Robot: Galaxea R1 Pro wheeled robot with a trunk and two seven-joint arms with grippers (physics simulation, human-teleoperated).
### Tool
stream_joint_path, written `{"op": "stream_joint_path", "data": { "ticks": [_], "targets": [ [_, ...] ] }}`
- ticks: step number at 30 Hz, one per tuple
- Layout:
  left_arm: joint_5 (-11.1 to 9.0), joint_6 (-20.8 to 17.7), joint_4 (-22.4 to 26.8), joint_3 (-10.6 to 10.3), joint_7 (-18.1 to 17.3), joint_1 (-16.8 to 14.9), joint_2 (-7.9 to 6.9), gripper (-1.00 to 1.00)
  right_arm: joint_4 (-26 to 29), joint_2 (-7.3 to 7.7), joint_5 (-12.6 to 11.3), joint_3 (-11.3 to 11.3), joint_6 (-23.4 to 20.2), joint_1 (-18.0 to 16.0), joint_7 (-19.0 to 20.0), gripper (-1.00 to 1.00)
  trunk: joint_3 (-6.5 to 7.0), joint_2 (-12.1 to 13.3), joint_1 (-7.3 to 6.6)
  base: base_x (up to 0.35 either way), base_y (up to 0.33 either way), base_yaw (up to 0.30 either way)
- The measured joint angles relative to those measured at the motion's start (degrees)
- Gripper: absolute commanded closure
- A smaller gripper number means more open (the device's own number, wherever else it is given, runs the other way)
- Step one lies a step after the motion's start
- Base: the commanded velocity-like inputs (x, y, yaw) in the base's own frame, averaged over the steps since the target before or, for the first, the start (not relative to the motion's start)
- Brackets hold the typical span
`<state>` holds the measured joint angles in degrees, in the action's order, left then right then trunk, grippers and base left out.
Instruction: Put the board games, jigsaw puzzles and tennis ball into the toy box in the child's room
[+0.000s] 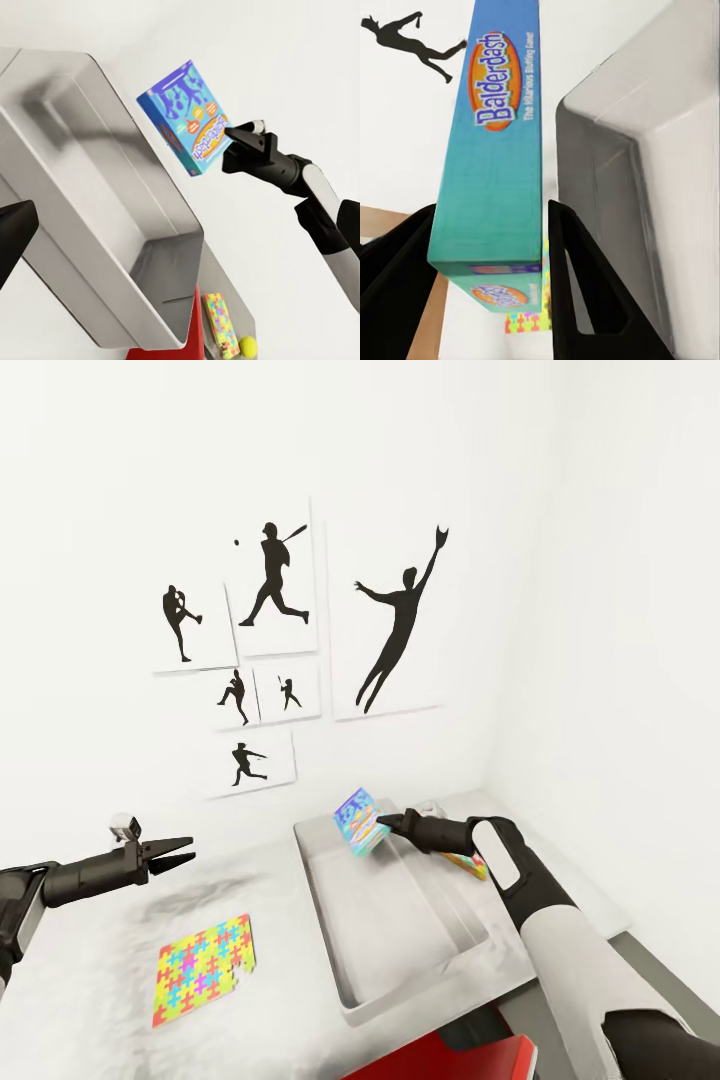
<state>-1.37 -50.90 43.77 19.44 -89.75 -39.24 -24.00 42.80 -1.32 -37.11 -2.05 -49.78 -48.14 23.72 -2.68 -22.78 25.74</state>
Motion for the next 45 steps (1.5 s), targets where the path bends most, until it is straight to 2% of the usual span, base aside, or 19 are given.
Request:
{"op": "stream_joint_path", "data": {
  "ticks": [9,17,21,27,31,35,45],
  "targets": [
    [0.0,0.0,0.0,0.1,0.0,0.0,-0.09,-1.00,-0.1,0.01,-0.5,-0.1,0.1,-0.1,-5.3,1.00,-0.30,0.0,0.00,0.000,0.000,0.000],
    [0.0,0.0,0.0,0.1,0.0,0.0,-0.15,-1.00,-0.1,-0.26,-0.9,0.0,0.0,-0.4,-6.0,1.00,-1.00,0.0,0.00,0.000,0.000,0.000],
    [0.0,0.0,0.0,0.1,0.0,0.0,-0.16,-1.00,-0.4,-0.73,-0.9,0.0,-0.2,-2.0,-6.3,1.00,-1.37,0.0,0.01,0.000,0.000,0.000],
    [0.0,0.0,0.0,0.1,0.0,0.0,-0.16,-1.00,-2.0,-1.16,-1.0,0.0,-0.4,-4.4,-9.2,1.00,-1.93,0.0,0.01,0.000,0.000,0.000],
    [0.0,0.0,0.0,0.1,0.0,0.0,-0.16,-1.00,-3.4,-2.17,-1.0,0.0,-0.2,-5.6,-10.5,1.00,-2.31,0.0,0.01,0.000,0.000,0.000],
    [0.0,0.0,0.0,0.1,0.0,0.0,-0.22,-1.00,-5.6,-3.81,-0.6,-0.1,0.1,-7.0,-11.1,1.00,-2.68,0.0,0.01,0.000,0.000,0.000],
    [0.0,0.0,0.0,0.1,0.0,0.0,-0.25,-1.00,-6.7,-4.45,-0.2,-0.1,2.1,-7.5,-11.5,1.00,-3.61,0.0,0.01,0.000,0.000,0.000]
  ]
}}
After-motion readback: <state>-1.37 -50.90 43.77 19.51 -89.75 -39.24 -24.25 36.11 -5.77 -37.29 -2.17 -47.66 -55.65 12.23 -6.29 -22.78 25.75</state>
